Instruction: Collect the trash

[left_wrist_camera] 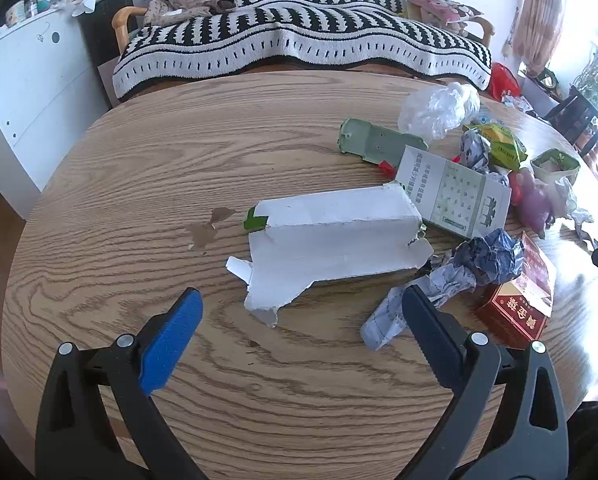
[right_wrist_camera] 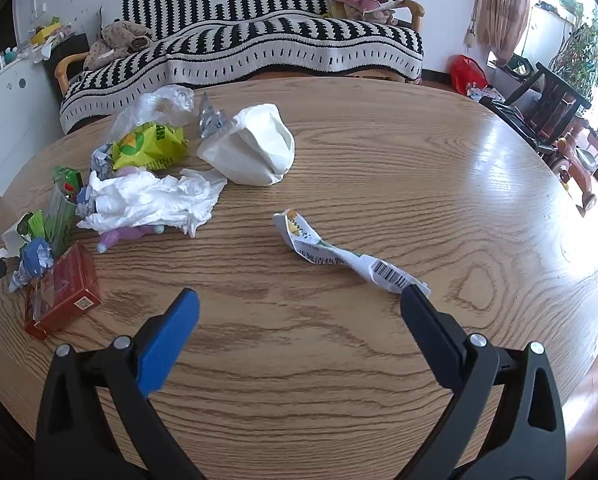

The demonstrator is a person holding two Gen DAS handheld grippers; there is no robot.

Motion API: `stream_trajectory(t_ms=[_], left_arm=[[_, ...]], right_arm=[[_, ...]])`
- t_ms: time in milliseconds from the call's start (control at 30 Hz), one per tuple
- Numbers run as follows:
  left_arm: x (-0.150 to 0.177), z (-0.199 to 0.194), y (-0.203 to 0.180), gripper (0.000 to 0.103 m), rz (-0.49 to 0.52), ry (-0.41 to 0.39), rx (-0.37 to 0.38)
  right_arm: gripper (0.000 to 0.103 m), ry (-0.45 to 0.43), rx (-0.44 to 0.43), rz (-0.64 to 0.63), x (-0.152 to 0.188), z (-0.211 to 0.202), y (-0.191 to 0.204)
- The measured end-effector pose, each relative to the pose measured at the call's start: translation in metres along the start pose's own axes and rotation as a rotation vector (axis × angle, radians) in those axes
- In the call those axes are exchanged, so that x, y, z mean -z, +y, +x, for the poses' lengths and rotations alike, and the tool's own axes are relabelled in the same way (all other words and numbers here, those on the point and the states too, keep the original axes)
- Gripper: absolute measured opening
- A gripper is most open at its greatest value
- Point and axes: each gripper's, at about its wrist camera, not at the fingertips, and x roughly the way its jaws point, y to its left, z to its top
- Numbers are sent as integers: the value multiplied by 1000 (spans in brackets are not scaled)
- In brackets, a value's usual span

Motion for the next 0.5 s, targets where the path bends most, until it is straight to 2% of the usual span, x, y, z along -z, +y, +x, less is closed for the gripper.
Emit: stream_trajectory(t_ms=[500], left_arm=[[1,2,-3,97,3,0,-4]], right_arm=[[97,25,-27,30,0,4,-5]])
